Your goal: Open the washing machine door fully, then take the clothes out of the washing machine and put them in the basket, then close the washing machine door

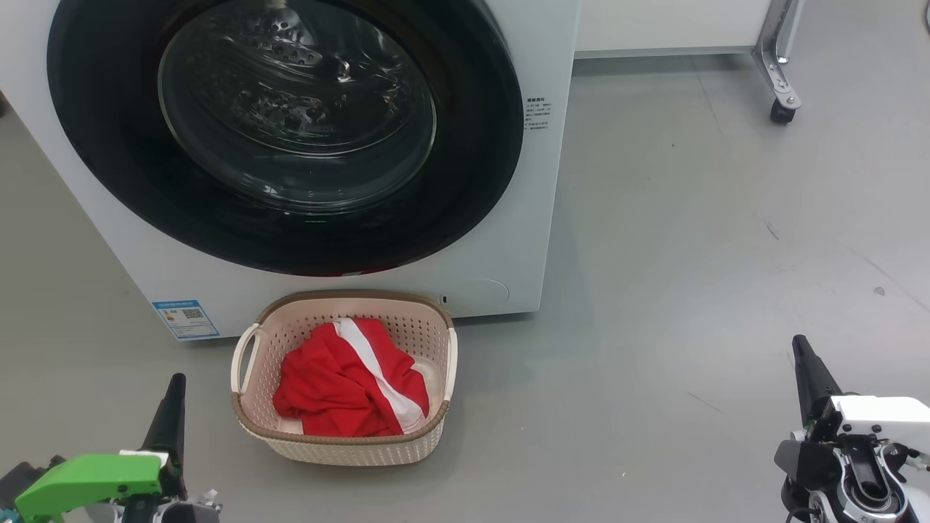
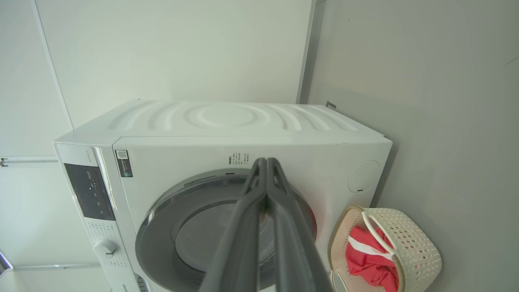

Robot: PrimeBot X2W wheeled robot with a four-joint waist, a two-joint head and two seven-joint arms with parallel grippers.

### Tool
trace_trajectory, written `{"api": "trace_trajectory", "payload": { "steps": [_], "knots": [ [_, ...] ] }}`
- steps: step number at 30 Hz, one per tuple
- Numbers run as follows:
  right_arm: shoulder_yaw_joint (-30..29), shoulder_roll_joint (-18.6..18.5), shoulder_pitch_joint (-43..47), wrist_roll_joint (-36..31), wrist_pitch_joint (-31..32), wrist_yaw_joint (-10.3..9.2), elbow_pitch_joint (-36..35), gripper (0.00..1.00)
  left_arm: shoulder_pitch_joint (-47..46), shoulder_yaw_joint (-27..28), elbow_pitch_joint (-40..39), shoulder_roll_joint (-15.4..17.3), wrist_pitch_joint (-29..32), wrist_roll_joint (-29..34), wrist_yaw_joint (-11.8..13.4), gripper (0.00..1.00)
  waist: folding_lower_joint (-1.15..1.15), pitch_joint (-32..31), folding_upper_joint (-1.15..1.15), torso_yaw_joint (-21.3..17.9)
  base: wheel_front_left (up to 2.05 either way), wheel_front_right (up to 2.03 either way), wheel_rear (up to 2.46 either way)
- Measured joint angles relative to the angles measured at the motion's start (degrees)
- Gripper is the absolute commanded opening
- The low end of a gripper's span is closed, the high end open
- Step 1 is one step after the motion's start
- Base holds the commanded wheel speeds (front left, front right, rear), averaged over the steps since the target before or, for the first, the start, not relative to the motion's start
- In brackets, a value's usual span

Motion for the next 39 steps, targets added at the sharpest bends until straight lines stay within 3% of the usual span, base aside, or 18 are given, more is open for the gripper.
{"api": "trace_trajectory", "payload": {
  "steps": [39],
  "knots": [
    [-0.29, 0.14, -0.02, -0.01, 0.43, 0.01, 0.21, 0.0, -0.07, 0.23, 0.05, -0.01, 0.01, 0.0, 0.0, 0.0, 0.0, 0.0, 0.0, 0.0, 0.0, 0.0, 0.0]
  ]
}}
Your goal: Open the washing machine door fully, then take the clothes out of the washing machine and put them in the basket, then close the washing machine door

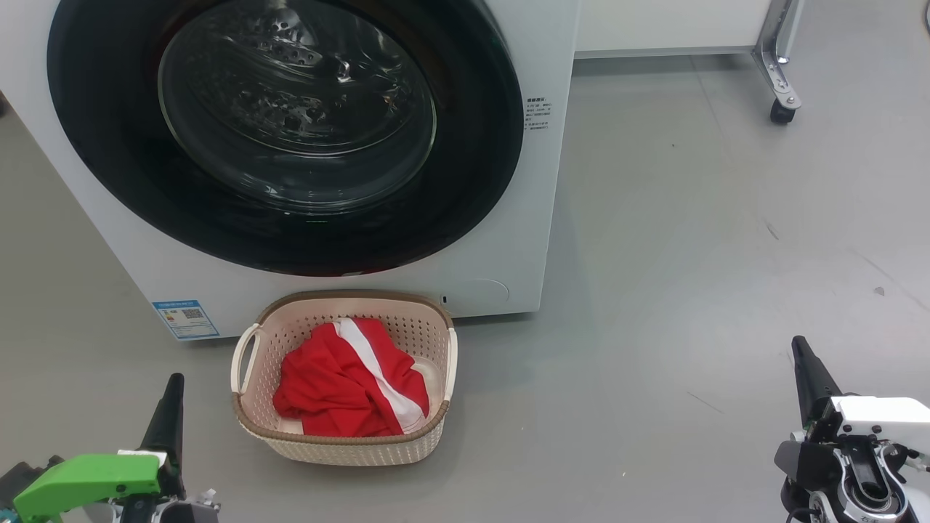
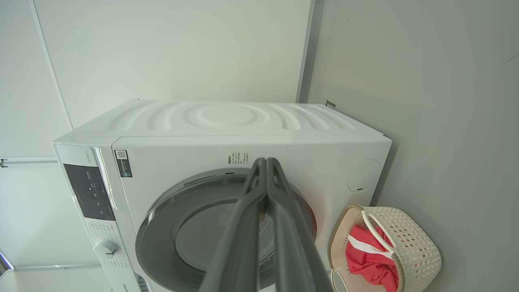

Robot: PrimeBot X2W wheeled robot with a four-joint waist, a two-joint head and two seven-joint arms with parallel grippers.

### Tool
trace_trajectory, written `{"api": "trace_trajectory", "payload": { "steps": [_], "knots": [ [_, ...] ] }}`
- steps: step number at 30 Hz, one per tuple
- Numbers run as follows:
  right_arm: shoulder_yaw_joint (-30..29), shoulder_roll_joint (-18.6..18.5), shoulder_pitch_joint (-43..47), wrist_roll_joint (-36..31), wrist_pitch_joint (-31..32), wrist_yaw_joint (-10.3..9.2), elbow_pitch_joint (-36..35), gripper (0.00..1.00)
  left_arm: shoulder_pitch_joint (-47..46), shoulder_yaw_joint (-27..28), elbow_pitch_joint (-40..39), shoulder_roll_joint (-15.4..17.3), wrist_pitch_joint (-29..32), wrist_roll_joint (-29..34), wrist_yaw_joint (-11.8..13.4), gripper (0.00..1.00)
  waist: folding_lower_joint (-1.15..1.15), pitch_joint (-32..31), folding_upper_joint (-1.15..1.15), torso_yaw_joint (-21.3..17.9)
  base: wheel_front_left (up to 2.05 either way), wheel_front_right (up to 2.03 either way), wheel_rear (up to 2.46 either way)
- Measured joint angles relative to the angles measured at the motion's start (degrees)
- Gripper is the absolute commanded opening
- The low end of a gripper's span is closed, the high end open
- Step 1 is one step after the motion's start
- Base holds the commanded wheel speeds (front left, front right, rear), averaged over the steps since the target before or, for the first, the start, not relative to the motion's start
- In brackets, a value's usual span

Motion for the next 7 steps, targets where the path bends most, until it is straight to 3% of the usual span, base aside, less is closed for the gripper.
{"api": "trace_trajectory", "payload": {
  "steps": [7],
  "knots": [
    [-0.07, 0.01, -0.01, -0.01, 0.0, 0.0, 0.01, 0.0, -0.01, 0.08, -0.01, 0.0, 0.01, 0.0, 0.0, 0.0, 0.0, 0.0, 0.0, 0.0, 0.0, 0.0, 0.0]
  ]
}}
